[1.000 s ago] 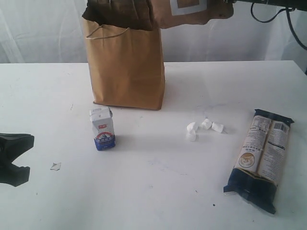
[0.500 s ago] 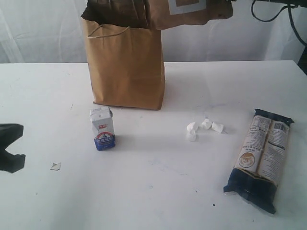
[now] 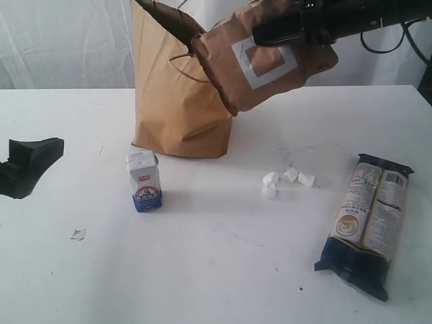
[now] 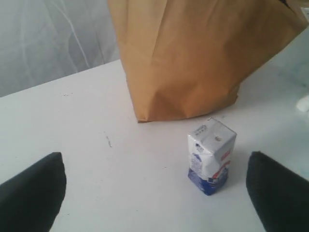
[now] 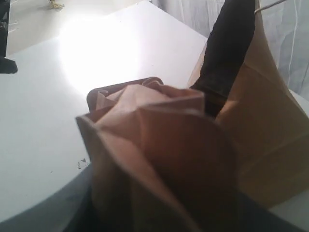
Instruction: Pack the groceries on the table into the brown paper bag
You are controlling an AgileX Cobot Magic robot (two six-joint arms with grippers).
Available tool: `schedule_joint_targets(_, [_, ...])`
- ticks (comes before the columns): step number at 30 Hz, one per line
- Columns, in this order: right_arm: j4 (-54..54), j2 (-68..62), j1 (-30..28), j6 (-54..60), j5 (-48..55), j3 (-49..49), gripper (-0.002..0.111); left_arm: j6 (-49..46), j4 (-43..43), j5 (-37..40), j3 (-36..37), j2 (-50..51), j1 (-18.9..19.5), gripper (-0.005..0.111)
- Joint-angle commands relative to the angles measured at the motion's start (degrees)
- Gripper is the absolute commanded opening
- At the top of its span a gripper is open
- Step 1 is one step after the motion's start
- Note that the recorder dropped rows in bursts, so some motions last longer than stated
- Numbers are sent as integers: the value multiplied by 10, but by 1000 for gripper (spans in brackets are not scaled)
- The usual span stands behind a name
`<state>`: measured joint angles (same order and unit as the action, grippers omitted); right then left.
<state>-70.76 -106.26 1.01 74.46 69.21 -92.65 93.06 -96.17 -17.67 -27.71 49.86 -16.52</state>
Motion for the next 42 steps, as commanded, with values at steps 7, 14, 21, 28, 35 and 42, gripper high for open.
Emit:
schedule_joint_targets(7, [-179,27,-32,96,4,-14,0,-1,-4,-59,-4,-4,-2,105])
schedule_joint_targets(14, [-153,103,-63,118,-101,-15,0,-1,-4,-98,-2,25,-2,105])
schedule_joint_targets(21, [228,175,-89,-139,8,44,0,-21,41,-149,-2,30,-2,105])
schedule_joint_targets(28, [138,183,79,-66,6,216,0,-134,122,-270,-2,90,-2,105])
schedule_joint_targets(35, [141,173,194,-28,-55,228,0,-204,120,-428,-2,142,-2,105])
schedule_joint_targets(42, [141,156,237,-2,-67,228,0,-246,115,-470,-2,148,-2,105])
